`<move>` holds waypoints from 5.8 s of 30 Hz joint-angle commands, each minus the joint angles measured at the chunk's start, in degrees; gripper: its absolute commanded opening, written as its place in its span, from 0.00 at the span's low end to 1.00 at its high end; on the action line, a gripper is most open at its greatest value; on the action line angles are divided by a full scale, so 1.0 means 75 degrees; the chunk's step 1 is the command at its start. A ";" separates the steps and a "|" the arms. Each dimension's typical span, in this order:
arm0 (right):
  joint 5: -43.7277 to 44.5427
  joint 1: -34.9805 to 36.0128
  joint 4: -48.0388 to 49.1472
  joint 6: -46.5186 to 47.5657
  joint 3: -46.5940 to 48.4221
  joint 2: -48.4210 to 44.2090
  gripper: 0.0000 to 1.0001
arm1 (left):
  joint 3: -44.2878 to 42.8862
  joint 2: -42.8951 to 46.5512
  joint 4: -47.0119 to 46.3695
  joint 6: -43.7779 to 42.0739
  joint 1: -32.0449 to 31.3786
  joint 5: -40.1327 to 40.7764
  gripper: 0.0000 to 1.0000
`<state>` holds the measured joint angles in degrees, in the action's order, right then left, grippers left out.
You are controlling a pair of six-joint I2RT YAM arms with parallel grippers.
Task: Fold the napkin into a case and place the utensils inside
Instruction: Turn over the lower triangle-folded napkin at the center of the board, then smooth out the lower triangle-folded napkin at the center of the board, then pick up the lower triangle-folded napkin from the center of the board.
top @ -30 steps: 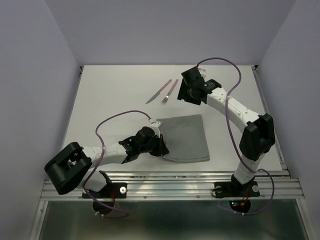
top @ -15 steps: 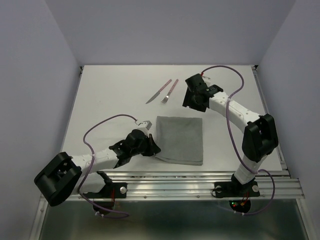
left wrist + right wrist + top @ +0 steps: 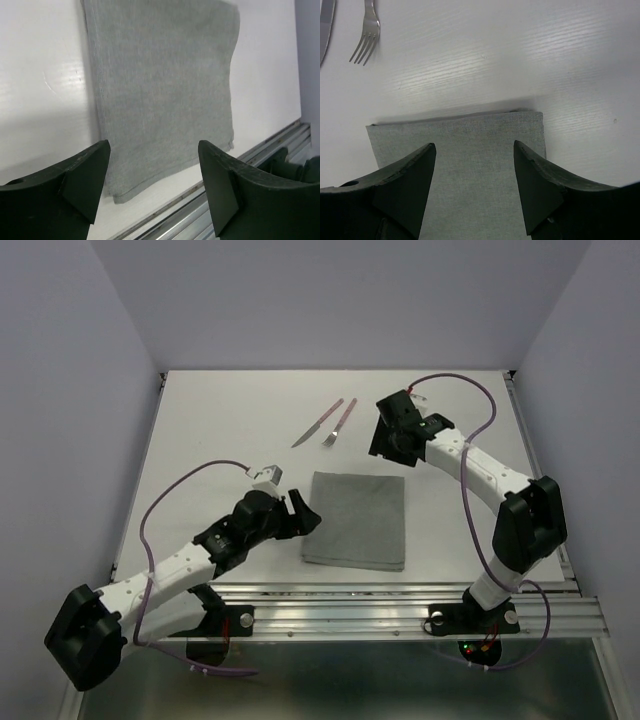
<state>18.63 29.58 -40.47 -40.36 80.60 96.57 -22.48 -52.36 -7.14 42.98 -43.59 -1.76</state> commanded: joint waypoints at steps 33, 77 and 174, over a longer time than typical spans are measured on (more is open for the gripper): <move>0.0317 -0.0347 0.0989 0.0799 -0.0879 0.1093 0.06 | -0.5158 -0.6179 0.0834 -0.1723 0.1195 -0.0117 0.00; -0.0105 -0.0417 0.1235 0.1092 -0.0598 0.1280 0.07 | -0.6050 -0.7374 0.1280 -0.1899 0.1582 -0.0351 0.26; -0.2414 -0.1366 0.3626 0.1233 -0.3012 0.0706 0.19 | -0.7983 -0.8488 0.1338 -0.1594 0.0515 -0.1910 0.00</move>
<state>1.19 19.51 -13.41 -31.68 59.31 101.67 -83.83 -122.08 3.99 32.05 -40.62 -16.19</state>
